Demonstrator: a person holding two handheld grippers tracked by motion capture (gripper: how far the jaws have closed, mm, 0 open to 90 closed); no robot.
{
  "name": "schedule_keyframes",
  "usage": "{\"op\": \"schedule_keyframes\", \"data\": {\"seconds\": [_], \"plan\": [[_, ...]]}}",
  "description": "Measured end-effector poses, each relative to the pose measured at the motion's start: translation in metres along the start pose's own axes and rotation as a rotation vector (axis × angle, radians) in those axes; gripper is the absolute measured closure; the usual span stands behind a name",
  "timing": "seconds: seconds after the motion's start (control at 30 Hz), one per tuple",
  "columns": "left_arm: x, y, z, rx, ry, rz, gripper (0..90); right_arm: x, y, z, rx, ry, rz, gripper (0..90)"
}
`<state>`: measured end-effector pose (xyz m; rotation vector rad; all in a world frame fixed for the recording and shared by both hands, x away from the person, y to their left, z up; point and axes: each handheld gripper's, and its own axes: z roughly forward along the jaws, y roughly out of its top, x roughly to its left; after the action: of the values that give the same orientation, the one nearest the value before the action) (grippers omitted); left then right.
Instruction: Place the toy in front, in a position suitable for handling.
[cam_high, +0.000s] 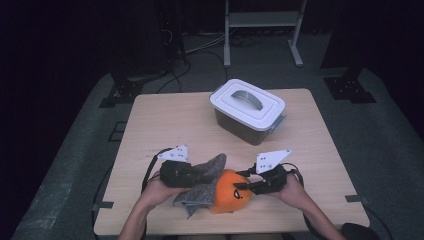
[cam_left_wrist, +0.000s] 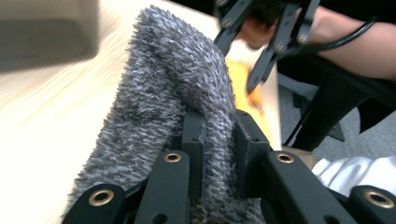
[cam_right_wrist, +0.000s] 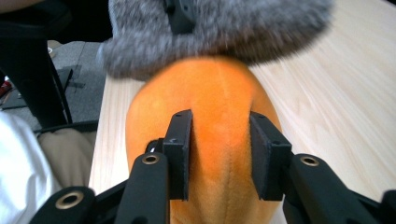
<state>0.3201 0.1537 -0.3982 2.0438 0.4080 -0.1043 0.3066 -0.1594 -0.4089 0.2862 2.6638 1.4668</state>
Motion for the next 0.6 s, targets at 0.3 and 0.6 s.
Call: {"op": "schedule_keyframes", "data": {"seconds": [0.3, 0.6], "plan": [[-0.001, -0.004, 0.008, 0.000, -0.094, -0.010, 76.7, -0.011, -0.002, -0.004, 0.027, 0.030, 0.144, 26.2], [-0.005, 0.006, -0.003, -0.053, -0.052, 0.024, 76.9, 0.008, 0.003, 0.002, -0.050, -0.042, 0.025, 59.4]]}}
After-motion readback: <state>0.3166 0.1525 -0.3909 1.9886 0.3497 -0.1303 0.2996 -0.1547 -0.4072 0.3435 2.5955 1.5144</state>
